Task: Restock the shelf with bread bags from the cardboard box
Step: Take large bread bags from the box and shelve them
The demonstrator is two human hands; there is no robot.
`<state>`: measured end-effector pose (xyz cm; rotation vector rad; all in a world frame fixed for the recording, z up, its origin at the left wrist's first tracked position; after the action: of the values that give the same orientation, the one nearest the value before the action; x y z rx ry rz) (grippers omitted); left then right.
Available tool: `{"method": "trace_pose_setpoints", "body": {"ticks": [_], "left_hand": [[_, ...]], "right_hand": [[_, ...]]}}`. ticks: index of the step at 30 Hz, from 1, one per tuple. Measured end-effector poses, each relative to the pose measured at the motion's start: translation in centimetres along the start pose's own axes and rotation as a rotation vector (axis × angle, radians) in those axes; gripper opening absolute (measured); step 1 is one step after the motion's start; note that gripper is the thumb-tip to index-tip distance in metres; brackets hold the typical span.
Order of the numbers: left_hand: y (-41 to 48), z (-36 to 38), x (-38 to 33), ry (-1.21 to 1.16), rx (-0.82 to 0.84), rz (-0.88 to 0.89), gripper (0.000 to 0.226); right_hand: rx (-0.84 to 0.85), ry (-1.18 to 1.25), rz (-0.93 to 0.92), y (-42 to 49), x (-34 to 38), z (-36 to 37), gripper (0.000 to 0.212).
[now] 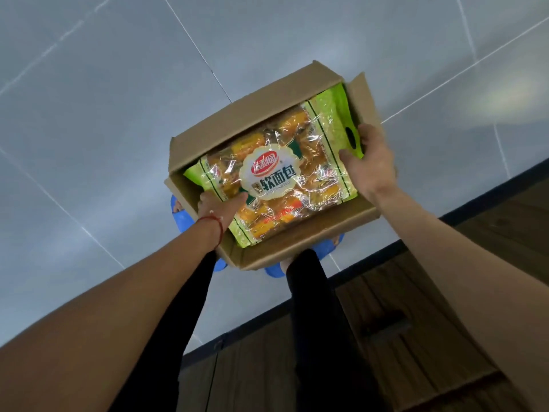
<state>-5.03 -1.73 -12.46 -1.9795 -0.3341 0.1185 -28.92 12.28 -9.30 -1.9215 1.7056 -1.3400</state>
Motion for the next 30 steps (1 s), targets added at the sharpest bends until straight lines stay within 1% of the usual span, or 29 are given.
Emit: {"method": "trace_pose_setpoints", "body": {"ticks": [4,9,11,12,14,16,19,21,27,30], "left_hand": [[1.7,0.9,-0.1,-0.056,0.015,-0.011,0.102],[3.5,1.2,0.0,-0.167,-0.015,0.045,0.101],[4.1,1.5,0.2,-0.231,-0.021,0.059,0.102],[4.3,1.7,0.3,-0.264,-0.025,0.067,0.100],[4.2,2.0,0.6,-0.289,-0.055,0.109,0.091],[3.6,2.0,0.8,-0.287,-0.088,0.152,0.083],[2.1,1.2,0.8,-0.274,-0.127,0.185,0.071],[1.0,0.0,0.5,-0.268,-0.134,0.212,0.066],[-3.2,-5.3,1.9,-0.180,-0.076,0.314,0.064],[-6.1,-9.0,2.7,-0.181,-0.062,0.371,0.060]], "right_hand": [[0.044,-0.005,0.022,1.4,-0.9,1.2,0.069],[0.120,0.074,0.026,3.2,-1.7,2.2,0.082],[0.173,0.081,0.029,4.0,-1.9,2.5,0.092],[0.197,0.055,0.028,4.2,-1.9,2.5,0.096],[0.235,-0.018,0.023,4.4,-2.2,2.7,0.096],[0.239,-0.053,0.050,3.9,-1.9,2.9,0.092],[0.207,-0.028,0.103,2.1,-1.5,3.0,0.068],[0.186,-0.001,0.122,0.2,-1.0,2.9,0.057],[0.055,0.135,0.134,-7.7,1.5,1.7,0.053],[0.018,0.206,0.138,-11.9,3.6,0.8,0.054]]}}
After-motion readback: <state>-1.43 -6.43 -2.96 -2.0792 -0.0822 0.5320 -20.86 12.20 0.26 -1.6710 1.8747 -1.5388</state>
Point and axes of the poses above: each hand's wrist, its own y-axis towards the middle knuckle, its own z-axis out of the palm, x = y × z, the point moved 1 cm from there along y, towards the middle knuckle, and after that the axes turned 12 degrees about y, right-handed, at the moved point
